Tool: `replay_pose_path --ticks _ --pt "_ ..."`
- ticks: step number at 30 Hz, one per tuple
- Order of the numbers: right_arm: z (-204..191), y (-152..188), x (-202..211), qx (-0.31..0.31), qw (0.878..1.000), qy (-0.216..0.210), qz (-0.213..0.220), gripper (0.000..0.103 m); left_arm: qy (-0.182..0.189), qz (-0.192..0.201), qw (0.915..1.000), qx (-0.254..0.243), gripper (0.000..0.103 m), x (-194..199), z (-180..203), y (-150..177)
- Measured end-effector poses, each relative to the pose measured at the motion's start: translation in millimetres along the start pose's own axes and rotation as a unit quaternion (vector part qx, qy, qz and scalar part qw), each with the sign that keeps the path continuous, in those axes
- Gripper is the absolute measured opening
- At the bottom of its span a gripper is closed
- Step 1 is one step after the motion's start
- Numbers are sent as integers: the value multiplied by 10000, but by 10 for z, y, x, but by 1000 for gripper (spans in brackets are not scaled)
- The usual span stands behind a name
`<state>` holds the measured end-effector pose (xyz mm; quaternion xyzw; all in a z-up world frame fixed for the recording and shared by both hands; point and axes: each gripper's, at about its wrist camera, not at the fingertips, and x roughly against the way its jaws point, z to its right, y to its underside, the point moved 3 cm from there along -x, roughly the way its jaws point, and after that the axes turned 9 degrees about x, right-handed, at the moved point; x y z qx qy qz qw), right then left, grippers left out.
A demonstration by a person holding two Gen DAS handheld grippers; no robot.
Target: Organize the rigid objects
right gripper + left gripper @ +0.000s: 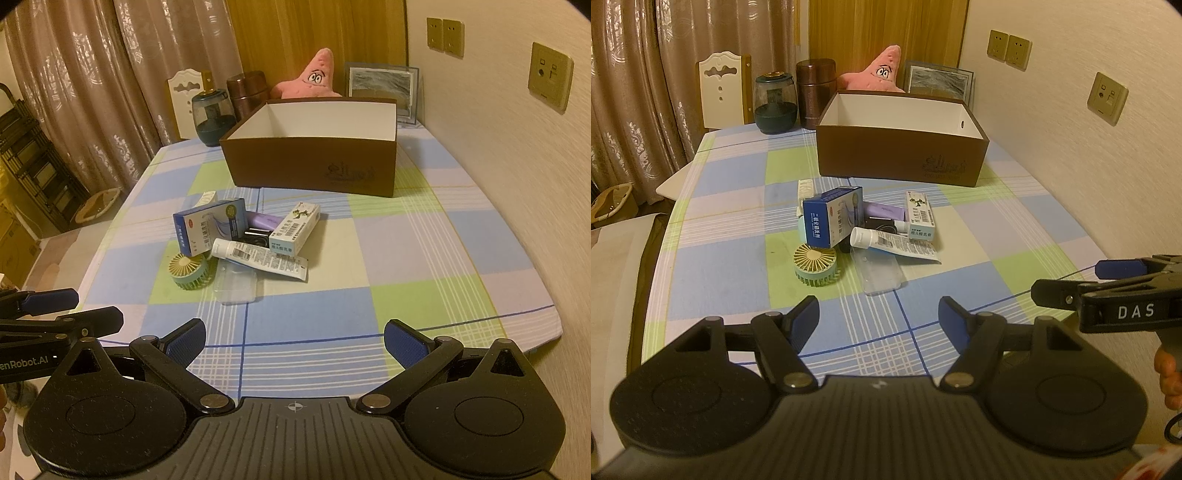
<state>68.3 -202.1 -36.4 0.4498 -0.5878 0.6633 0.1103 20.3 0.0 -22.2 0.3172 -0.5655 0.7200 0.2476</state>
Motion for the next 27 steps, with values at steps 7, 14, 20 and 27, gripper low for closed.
replay_pose_path --ticks 7,14,20,27 --pt "2 -4 4 -5 10000 -1 -2 103 0 4 10000 -6 69 0 0 0" --pt "0 -6 11 -7 10000 -3 -1 103 2 6 10000 -5 69 0 0 0" --pt "0 -6 15 -2 10000 -2 5 103 1 10 10000 -7 69 0 0 0" --pt "-3 -9 20 -5 10000 1 9 103 3 10 10000 -8 69 -2 0 0"
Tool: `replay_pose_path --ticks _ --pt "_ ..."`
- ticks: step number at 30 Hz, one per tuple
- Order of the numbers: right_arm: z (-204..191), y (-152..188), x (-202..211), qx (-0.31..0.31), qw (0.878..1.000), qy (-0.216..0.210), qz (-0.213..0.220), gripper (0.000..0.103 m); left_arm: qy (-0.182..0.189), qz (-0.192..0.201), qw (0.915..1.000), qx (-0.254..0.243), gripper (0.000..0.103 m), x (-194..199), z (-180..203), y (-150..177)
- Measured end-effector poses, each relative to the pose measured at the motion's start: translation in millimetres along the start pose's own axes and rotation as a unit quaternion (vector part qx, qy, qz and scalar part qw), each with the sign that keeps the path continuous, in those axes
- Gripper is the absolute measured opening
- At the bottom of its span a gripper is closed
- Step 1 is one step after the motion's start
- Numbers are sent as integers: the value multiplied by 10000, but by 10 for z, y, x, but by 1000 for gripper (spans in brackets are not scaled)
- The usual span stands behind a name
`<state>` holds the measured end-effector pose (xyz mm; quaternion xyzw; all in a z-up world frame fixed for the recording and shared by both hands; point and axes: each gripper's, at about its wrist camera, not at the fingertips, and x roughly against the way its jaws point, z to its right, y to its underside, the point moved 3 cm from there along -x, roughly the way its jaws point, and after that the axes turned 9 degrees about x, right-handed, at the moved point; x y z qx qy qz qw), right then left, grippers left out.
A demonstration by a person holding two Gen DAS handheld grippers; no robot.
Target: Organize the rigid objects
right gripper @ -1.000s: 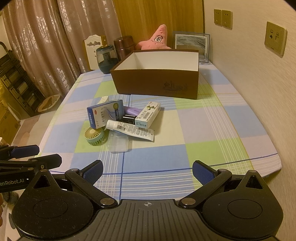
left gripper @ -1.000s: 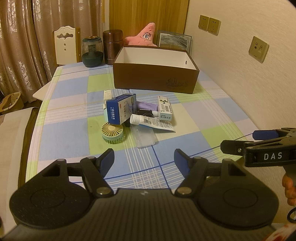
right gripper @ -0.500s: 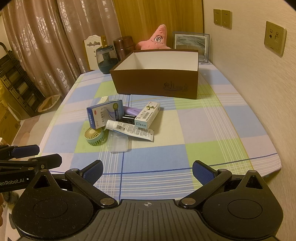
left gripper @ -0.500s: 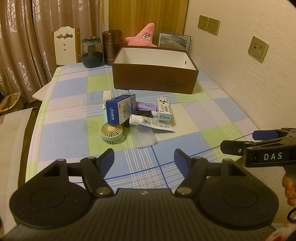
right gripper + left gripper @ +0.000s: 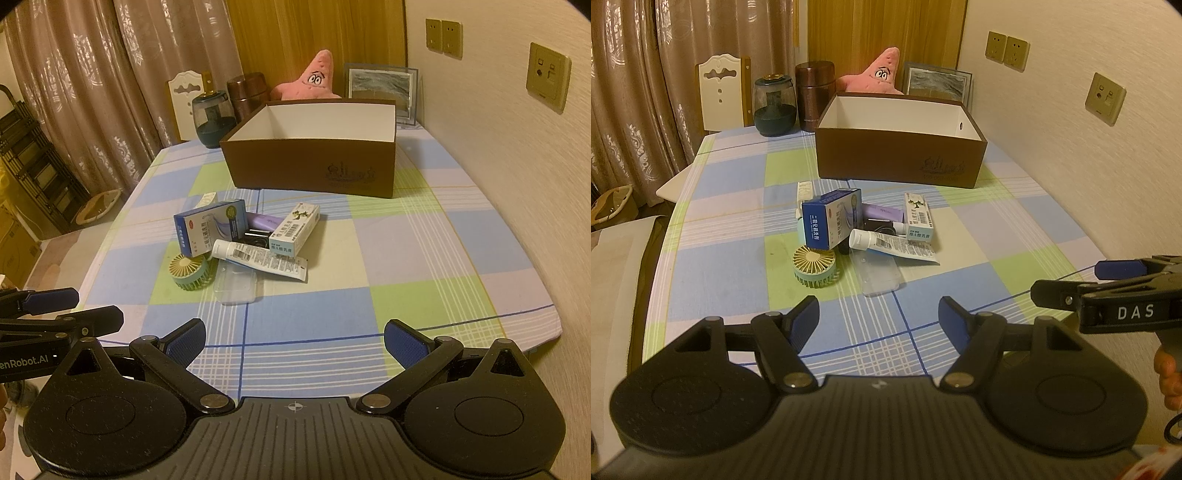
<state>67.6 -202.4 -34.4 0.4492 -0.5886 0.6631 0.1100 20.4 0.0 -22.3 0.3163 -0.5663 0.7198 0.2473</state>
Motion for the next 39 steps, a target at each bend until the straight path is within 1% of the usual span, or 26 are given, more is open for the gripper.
replay_pose_path --ticks 26,28,30,34,36,39 --pt "-37 -19 16 -19 10000 -33 9 103 -8 3 10000 3 69 1 -1 0" --pt "-48 -24 2 -57 10000 -50 2 103 -22 -9 10000 7 69 9 17 -47" --pt "-60 -26 -19 -104 9999 -60 9 103 -43 -31 10000 15 69 51 -43 -89" --pt "-69 -1 -61 -180 9998 -37 21 103 -78 -62 10000 0 69 11 -113 -73" --pt "-95 0 -88 -181 9998 20 42 103 -90 -73 9999 -12 69 7 -248 -91" --pt "-124 13 -128 -299 9995 49 26 103 -75 -128 9999 -15 69 -29 -343 -82"
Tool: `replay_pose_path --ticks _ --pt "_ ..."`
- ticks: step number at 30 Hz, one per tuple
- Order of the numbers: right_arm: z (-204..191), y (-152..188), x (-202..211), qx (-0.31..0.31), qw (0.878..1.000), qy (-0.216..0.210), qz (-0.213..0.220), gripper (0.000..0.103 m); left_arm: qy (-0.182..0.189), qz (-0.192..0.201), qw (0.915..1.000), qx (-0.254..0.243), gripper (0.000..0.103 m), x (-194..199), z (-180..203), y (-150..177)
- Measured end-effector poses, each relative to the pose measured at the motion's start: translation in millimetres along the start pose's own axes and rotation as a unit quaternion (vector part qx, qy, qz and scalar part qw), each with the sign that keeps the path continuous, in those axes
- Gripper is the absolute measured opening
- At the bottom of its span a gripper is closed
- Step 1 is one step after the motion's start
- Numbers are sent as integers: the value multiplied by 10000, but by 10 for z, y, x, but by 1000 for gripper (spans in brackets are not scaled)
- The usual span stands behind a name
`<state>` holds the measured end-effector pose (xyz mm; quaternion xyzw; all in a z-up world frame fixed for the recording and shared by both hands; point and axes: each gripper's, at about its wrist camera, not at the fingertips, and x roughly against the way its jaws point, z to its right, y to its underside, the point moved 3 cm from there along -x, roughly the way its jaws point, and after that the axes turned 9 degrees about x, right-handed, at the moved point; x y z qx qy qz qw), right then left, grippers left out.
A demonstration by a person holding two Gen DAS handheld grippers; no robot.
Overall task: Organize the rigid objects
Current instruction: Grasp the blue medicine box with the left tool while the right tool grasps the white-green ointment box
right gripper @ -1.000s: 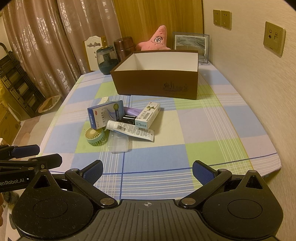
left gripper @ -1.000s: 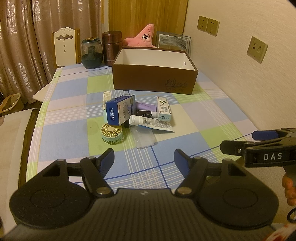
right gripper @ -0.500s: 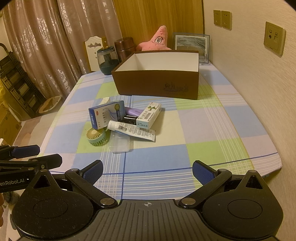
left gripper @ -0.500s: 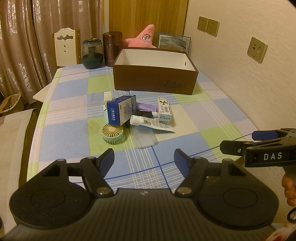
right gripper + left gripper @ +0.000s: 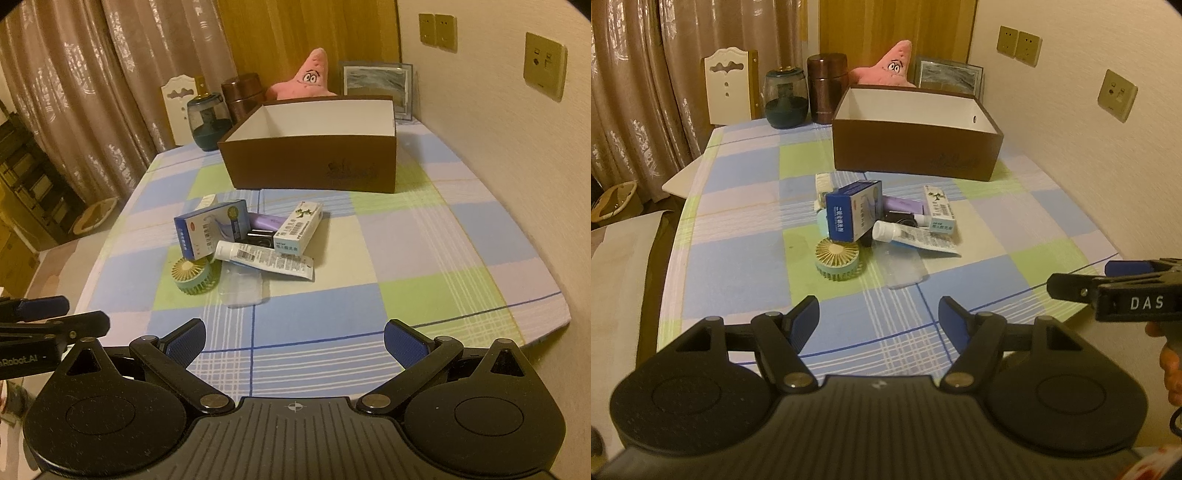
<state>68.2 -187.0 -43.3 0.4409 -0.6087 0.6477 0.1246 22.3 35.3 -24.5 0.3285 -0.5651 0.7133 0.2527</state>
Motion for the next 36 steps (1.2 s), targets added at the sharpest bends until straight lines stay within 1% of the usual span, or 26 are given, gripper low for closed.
replay_pose_path --ticks 3,10,18,21,25,29,30,31,33,36 --pt "-25 21 -33 -97 9999 -23 -18 103 12 -47 10000 -11 69 -22 -46 25" --pt "-55 46 -107 -166 9998 88 -54 103 108 -170 9998 -36 69 -158 -183 -5" --pt "-47 -94 -330 -12 10000 10 -84 103 103 -271 9996 -21 69 -408 -222 -92" --pt "-44 -189 -498 103 9998 -144 -136 103 51 -307 9995 36 69 -499 -266 -126" --pt "-83 -351 -742 357 9973 -637 -57 103 -69 -341 9993 98 69 -680 -313 -196" --pt "-137 -498 -987 740 9928 -942 101 102 -143 -418 9988 192 63 -896 -359 -254" --pt "-147 -533 -1058 847 9914 -990 123 100 -165 -451 9986 229 61 -959 -364 -270" --pt "-157 -561 -1122 939 9902 -1025 116 93 -172 -468 9984 258 61 -1003 -367 -281" --pt "-155 -610 -1287 1084 9884 -1066 -3 87 -199 -534 9978 324 60 -1110 -366 -298" --pt "-70 -678 -1484 1026 9895 -1008 -144 86 -226 -566 9975 369 60 -1244 -353 -351"
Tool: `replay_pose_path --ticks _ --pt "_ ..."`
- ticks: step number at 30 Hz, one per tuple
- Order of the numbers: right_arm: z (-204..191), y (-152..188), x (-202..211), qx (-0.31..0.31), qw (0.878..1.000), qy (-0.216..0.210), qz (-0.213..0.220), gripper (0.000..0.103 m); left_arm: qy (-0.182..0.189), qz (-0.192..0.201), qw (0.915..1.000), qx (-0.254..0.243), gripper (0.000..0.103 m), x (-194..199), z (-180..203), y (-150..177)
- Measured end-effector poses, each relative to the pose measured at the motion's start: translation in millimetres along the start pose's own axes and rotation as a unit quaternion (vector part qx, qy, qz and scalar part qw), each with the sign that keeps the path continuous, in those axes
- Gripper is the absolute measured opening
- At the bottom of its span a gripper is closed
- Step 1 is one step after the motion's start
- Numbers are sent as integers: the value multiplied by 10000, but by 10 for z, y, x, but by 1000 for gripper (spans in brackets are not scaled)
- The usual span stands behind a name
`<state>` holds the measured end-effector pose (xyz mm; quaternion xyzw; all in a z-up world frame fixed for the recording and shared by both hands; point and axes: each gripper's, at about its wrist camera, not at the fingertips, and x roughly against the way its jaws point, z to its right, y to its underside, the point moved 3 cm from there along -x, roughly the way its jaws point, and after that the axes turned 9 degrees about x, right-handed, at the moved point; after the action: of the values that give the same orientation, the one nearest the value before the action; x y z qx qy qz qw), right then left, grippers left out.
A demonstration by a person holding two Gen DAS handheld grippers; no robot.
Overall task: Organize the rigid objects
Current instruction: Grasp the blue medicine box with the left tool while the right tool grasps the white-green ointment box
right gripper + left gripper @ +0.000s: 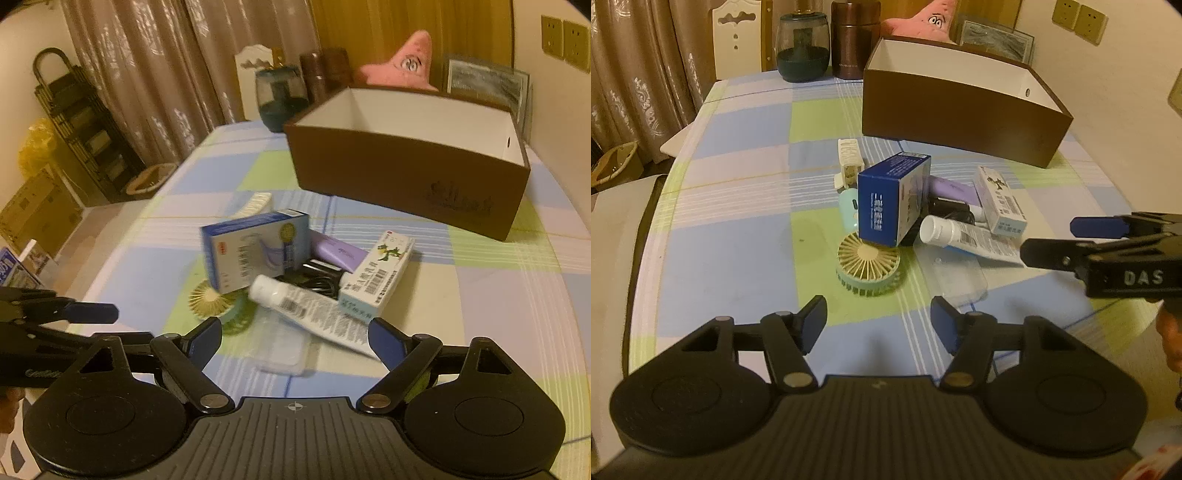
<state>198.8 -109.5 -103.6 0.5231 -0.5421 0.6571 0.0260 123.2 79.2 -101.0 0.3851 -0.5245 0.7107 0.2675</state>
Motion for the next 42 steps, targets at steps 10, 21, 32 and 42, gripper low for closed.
replay_pose_path --ticks 10,21,32,42 --pt "466 -162 -374 -377 9988 185 -270 81 -99 60 9999 -8 60 -299 181 -313" --pt "675 -240 -756 -522 9969 246 -541 76 -437 202 9986 -207 60 -509 330 -612" --pt "787 -203 -832 -1023 9910 475 -716 69 -226 27 9970 -734 60 -702 324 -888" --pt "892 -89 -779 -1271 9845 808 -895 42 214 -466 9927 -1093 38 -1015 405 -1012"
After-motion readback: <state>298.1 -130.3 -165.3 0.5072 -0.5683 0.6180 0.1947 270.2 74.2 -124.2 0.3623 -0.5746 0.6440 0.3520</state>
